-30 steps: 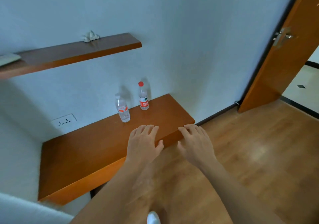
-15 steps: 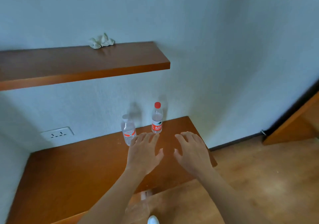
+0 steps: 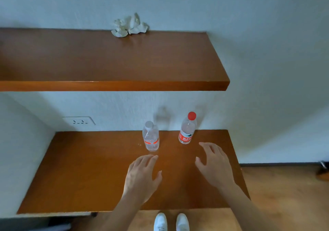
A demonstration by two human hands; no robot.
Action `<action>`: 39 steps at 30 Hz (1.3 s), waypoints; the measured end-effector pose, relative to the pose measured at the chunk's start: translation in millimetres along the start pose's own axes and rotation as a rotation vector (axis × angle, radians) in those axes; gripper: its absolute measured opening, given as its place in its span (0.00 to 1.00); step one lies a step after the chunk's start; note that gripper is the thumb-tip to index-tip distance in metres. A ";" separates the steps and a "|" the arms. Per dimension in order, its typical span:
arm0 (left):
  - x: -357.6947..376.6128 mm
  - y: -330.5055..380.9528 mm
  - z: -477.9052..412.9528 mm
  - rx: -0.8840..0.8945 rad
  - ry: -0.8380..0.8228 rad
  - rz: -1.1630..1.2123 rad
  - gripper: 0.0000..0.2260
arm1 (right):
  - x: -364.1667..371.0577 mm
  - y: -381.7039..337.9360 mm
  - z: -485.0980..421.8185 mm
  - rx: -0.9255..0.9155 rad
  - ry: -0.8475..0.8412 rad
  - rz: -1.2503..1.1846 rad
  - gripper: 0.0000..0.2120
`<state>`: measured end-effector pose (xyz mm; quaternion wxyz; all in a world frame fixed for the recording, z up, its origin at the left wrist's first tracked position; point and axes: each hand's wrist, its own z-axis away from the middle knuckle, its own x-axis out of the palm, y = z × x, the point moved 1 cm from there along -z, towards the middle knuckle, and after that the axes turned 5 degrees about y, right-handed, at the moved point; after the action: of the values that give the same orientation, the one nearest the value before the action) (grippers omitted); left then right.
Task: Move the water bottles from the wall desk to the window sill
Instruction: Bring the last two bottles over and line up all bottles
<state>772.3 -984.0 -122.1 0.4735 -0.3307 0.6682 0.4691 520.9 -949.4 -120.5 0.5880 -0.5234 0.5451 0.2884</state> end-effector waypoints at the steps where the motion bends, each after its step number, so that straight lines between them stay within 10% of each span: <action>1: 3.2 -5.7 0.6 -0.056 -0.013 0.018 0.24 | 5.0 3.8 -4.0 0.024 -0.019 -0.028 0.26; 16: 44.1 -23.1 -75.5 -0.539 0.124 0.490 0.46 | 53.1 3.9 -101.6 0.248 -0.225 -0.560 0.43; 28: 62.0 -21.3 -121.5 -0.582 0.126 0.742 0.33 | 62.3 -14.3 -125.4 0.330 -0.197 -0.644 0.17; 39: 20.2 9.3 -115.4 -0.486 0.090 0.969 0.26 | 26.0 -23.8 -121.3 0.278 -0.181 -0.621 0.37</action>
<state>720.1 -1089.2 -125.4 0.0841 -0.1046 0.6361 0.7598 507.6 -1075.0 -120.5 0.7591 -0.5516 0.3396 0.0641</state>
